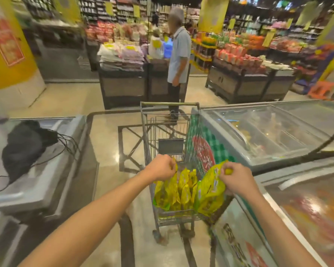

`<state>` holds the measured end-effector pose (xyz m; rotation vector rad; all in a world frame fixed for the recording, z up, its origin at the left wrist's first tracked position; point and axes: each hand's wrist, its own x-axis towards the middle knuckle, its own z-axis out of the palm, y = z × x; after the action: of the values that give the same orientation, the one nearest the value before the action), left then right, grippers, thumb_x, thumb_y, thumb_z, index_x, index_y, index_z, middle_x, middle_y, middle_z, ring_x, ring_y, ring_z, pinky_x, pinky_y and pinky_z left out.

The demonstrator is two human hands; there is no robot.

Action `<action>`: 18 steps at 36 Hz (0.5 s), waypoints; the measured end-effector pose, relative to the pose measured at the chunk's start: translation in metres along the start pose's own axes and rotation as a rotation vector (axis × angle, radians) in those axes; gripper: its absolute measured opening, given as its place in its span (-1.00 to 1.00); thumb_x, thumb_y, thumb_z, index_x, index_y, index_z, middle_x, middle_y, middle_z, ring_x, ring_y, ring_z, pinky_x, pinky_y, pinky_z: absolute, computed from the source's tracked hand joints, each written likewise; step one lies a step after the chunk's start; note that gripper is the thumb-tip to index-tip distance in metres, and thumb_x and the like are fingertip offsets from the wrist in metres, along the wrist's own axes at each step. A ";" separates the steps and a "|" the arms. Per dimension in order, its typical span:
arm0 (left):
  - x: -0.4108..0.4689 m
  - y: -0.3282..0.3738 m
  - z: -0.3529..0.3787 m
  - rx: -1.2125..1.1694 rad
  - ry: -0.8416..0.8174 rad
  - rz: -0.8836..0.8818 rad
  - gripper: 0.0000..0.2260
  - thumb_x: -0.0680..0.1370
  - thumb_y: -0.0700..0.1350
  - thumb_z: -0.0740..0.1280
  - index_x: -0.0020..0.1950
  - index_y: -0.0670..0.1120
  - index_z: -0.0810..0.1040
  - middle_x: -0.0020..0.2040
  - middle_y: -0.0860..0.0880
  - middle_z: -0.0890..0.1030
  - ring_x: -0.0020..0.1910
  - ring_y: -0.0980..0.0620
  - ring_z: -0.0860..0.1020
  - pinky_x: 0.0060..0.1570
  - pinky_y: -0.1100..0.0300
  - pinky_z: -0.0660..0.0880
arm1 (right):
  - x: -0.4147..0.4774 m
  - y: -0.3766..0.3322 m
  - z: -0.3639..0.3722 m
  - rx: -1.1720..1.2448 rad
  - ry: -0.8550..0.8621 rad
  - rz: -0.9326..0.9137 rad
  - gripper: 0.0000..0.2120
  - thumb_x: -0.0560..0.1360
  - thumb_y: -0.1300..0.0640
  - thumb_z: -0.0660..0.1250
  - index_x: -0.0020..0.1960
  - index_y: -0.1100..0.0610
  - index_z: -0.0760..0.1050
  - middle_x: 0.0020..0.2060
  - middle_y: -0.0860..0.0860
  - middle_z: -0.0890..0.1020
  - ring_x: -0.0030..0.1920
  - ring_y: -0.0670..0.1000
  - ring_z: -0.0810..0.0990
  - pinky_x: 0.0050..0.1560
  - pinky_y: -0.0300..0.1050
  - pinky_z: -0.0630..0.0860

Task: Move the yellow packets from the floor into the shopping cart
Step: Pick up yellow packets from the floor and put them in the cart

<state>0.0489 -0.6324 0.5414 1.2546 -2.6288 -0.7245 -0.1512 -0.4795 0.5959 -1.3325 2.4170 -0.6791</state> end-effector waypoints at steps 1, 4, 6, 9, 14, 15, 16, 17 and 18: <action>0.005 -0.006 -0.001 -0.019 0.015 -0.020 -0.77 0.53 -0.12 0.26 -0.20 -0.13 0.67 -0.17 -0.06 0.71 -0.17 -0.03 0.67 0.00 0.09 0.61 | 0.012 -0.005 0.004 -0.003 -0.005 -0.016 -0.90 0.41 0.16 0.30 -0.28 0.07 0.52 -0.51 -0.05 0.56 -0.46 -0.02 0.64 -0.22 -0.21 0.58; 0.021 -0.021 -0.002 -0.067 0.043 -0.087 -0.80 0.51 -0.20 0.28 -0.16 -0.08 0.70 -0.12 -0.03 0.72 -0.12 0.00 0.66 0.02 0.10 0.62 | 0.044 -0.018 0.014 0.022 -0.060 -0.044 -0.89 0.41 0.20 0.28 -0.29 0.09 0.51 -0.46 -0.04 0.56 -0.57 -0.10 0.59 -0.38 -0.33 0.52; 0.033 -0.030 -0.001 -0.088 0.069 -0.130 -0.80 0.51 -0.21 0.29 -0.16 -0.04 0.70 -0.08 0.00 0.71 -0.08 0.02 0.66 0.04 0.08 0.62 | 0.063 -0.025 0.020 0.024 -0.073 -0.065 -0.90 0.41 0.22 0.27 -0.27 0.12 0.50 -0.39 0.00 0.55 -0.61 -0.14 0.55 -0.44 -0.36 0.49; 0.055 -0.042 0.002 -0.124 0.110 -0.189 -0.79 0.50 -0.20 0.28 -0.18 0.00 0.68 -0.02 0.01 0.71 -0.03 0.00 0.66 0.07 0.03 0.63 | 0.094 -0.028 0.031 0.064 -0.132 -0.075 -0.89 0.40 0.23 0.25 -0.28 0.10 0.48 -0.41 0.02 0.61 -0.57 0.00 0.62 -0.28 -0.10 0.63; 0.095 -0.053 0.002 -0.161 0.116 -0.235 -0.76 0.51 -0.20 0.28 -0.29 0.07 0.58 0.00 0.04 0.69 0.06 -0.04 0.64 0.14 -0.02 0.59 | 0.151 -0.033 0.047 0.039 -0.192 -0.109 -0.85 0.44 0.24 0.25 -0.27 0.08 0.48 -0.38 0.11 0.64 -0.54 0.01 0.64 -0.30 -0.06 0.63; 0.105 -0.056 0.001 -0.184 0.116 -0.246 -0.76 0.52 -0.20 0.29 -0.29 0.08 0.57 0.00 0.03 0.69 0.04 -0.06 0.65 0.13 -0.03 0.60 | 0.165 -0.034 0.051 0.037 -0.205 -0.114 -0.85 0.46 0.23 0.26 -0.26 0.07 0.49 -0.36 0.11 0.65 -0.54 0.01 0.64 -0.28 -0.05 0.64; 0.116 -0.058 0.000 -0.204 0.118 -0.260 -0.76 0.54 -0.19 0.30 -0.26 0.08 0.58 0.00 0.02 0.68 0.02 -0.07 0.66 0.12 -0.02 0.61 | 0.179 -0.034 0.056 0.039 -0.216 -0.119 -0.85 0.47 0.22 0.26 -0.25 0.06 0.49 -0.33 0.11 0.65 -0.54 0.00 0.64 -0.27 -0.03 0.64; 0.128 -0.061 -0.001 -0.215 0.124 -0.271 -0.77 0.54 -0.19 0.30 -0.24 0.08 0.59 0.00 0.02 0.69 0.00 -0.06 0.67 0.11 -0.01 0.61 | 0.194 -0.036 0.060 0.045 -0.223 -0.130 -0.85 0.47 0.22 0.26 -0.25 0.06 0.49 -0.29 0.09 0.64 -0.54 0.01 0.64 -0.30 0.00 0.64; 0.141 -0.064 -0.002 -0.223 0.130 -0.278 -0.78 0.55 -0.18 0.31 -0.24 0.08 0.60 0.00 0.00 0.69 0.00 -0.06 0.67 0.09 0.01 0.62 | 0.210 -0.037 0.064 0.052 -0.230 -0.143 -0.85 0.47 0.22 0.26 -0.25 0.06 0.50 -0.27 0.07 0.63 -0.53 0.02 0.64 -0.34 0.02 0.64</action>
<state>0.0033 -0.7747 0.5019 1.5565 -2.2239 -0.9139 -0.2050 -0.6920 0.5548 -1.4854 2.1259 -0.5839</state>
